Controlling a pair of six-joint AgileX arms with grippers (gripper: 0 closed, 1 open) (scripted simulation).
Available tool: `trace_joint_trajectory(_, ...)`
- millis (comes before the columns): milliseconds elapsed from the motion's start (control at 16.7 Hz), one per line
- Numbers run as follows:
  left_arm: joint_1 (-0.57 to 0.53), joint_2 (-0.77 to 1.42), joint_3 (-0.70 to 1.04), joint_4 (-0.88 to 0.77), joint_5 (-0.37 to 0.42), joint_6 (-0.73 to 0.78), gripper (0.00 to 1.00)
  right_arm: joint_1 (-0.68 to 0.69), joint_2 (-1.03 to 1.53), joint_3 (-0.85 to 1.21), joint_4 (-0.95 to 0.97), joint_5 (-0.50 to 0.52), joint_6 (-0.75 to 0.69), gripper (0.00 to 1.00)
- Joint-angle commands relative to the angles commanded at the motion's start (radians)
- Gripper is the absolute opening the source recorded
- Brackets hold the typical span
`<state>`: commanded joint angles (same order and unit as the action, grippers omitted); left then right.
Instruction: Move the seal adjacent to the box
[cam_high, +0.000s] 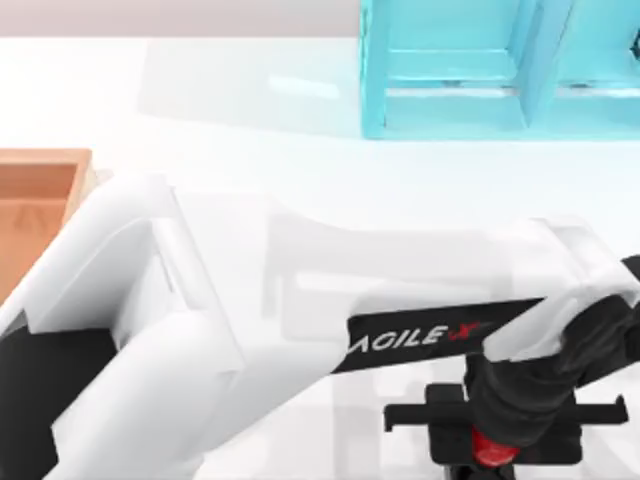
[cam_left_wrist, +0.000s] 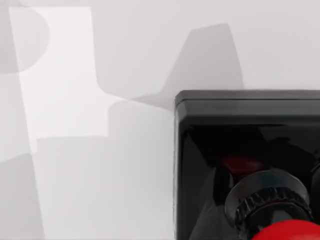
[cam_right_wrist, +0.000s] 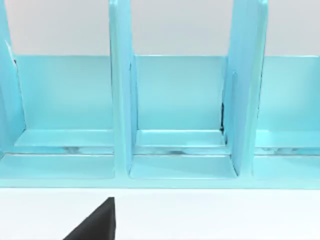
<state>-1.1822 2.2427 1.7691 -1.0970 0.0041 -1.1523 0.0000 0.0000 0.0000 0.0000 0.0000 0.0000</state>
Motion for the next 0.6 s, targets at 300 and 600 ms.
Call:
trace_joint_trajectory(300,0.000,0.000,0.000,0.000,0.000,0.000,0.00,0.000,0.000,0.000,0.000,0.000,0.000,1.00)
trace_joint_trajectory(600,-0.001,-0.001,0.018,-0.017,0.001,0.000,0.00,0.000,0.000,0.000,0.000,0.000,0.000,1.00)
